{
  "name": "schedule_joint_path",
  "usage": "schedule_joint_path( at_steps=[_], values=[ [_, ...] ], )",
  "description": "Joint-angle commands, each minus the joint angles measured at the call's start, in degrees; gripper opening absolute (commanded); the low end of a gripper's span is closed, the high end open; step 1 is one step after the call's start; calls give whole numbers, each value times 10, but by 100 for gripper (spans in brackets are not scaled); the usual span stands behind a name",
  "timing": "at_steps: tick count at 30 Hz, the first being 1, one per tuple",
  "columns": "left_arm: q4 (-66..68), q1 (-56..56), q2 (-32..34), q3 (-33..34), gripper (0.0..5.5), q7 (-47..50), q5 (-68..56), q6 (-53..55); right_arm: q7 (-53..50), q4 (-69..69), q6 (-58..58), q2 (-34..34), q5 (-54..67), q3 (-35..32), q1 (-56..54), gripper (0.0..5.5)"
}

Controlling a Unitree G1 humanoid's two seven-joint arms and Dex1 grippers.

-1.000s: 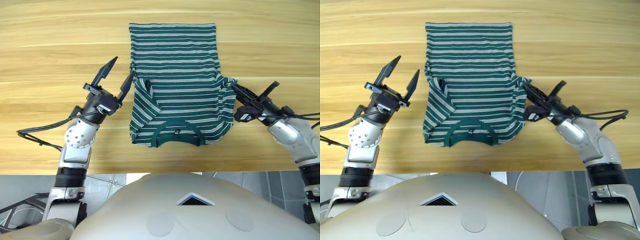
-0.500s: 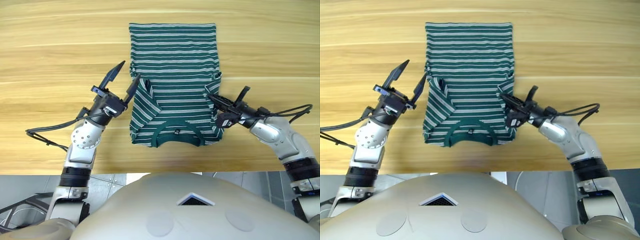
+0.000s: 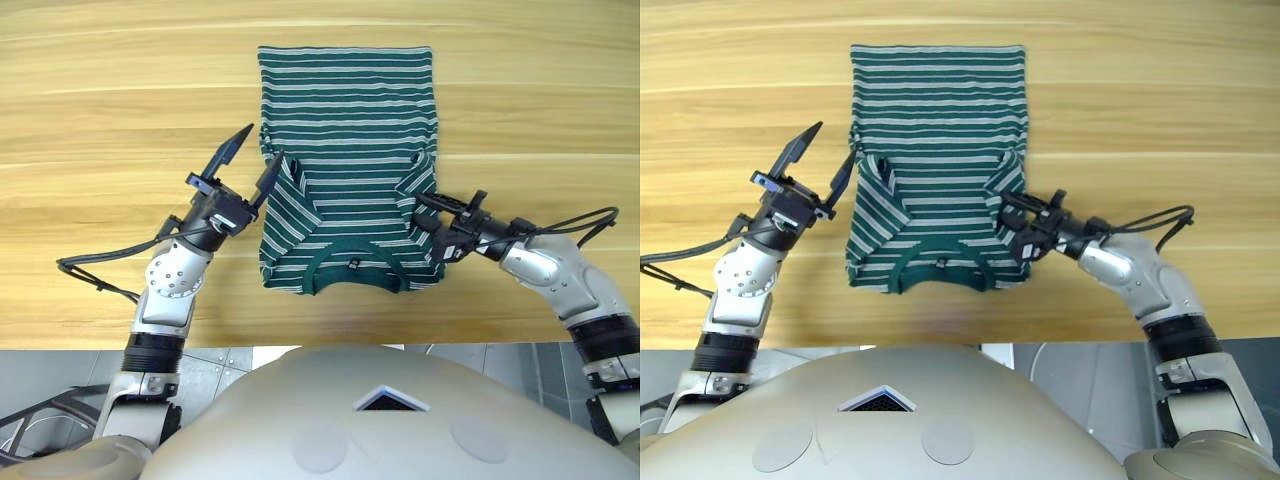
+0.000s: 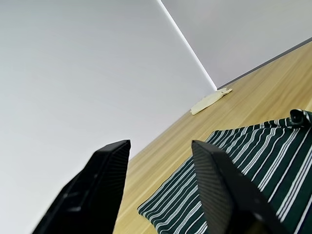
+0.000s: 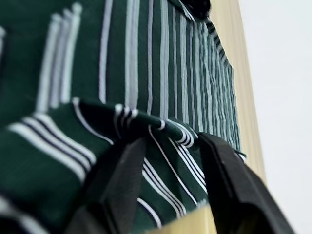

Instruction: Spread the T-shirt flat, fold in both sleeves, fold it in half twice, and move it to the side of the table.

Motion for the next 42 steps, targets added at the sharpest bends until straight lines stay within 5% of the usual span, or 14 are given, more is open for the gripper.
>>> schedule_joint_path(
  at_steps=[1,6,14,27,34,42],
  values=[
    [9,-11,-1,0,235,1,3,1,13,-11,-4,15,27,9,4,246],
    [13,-15,-2,3,235,2,-1,2,31,-50,-1,23,154,-22,15,246],
    [14,-21,-2,13,235,5,-5,5,81,-69,-5,-63,266,-119,95,246],
    [12,-31,2,20,235,-4,-11,8,89,48,29,-13,117,-36,85,246],
    [20,-37,1,17,235,-4,-9,6,53,69,24,-50,102,-68,93,246],
    [26,-40,3,18,235,-3,-7,3,83,-91,-2,-73,209,-124,143,246]
  ],
)
